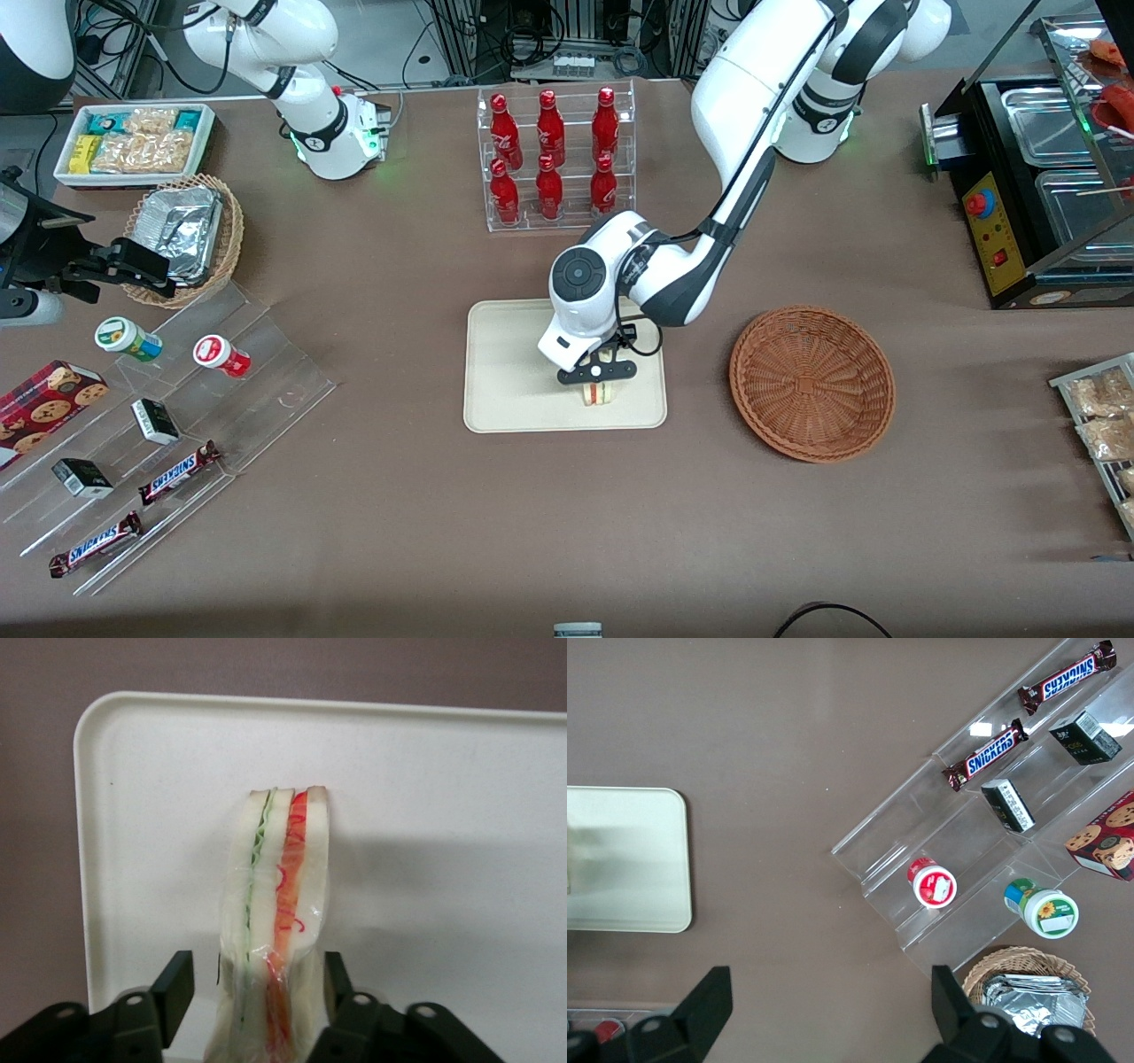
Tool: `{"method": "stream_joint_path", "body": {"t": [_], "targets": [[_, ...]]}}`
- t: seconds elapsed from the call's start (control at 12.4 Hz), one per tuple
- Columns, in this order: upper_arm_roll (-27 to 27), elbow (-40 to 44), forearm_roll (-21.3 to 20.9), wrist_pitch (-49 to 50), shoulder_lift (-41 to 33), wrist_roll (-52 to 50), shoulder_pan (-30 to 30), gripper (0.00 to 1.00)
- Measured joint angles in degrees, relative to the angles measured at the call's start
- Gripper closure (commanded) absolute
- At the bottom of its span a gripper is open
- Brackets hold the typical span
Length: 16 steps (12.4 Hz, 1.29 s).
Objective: Place sandwich from basket to tray
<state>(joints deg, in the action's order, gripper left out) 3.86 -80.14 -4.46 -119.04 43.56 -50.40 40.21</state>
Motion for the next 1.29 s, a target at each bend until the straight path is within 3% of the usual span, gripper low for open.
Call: {"method": "stream_joint_path", "body": {"t": [0.24, 0.57, 0.89, 1.29], "targets": [[-0.3, 3.6, 0.0, 10.8, -4.8, -0.2, -0.1, 0.01], [-1.5, 5.5, -0.1, 28.3, -18.8, -1.1, -3.7, 0.0], [-1.9, 5.2, -0.6, 41.4, -31.2, 4.0, -15.5, 0.01], [-2.2, 3.8, 0.1, 48.2, -39.5, 30.6, -34.7, 0.01]]}}
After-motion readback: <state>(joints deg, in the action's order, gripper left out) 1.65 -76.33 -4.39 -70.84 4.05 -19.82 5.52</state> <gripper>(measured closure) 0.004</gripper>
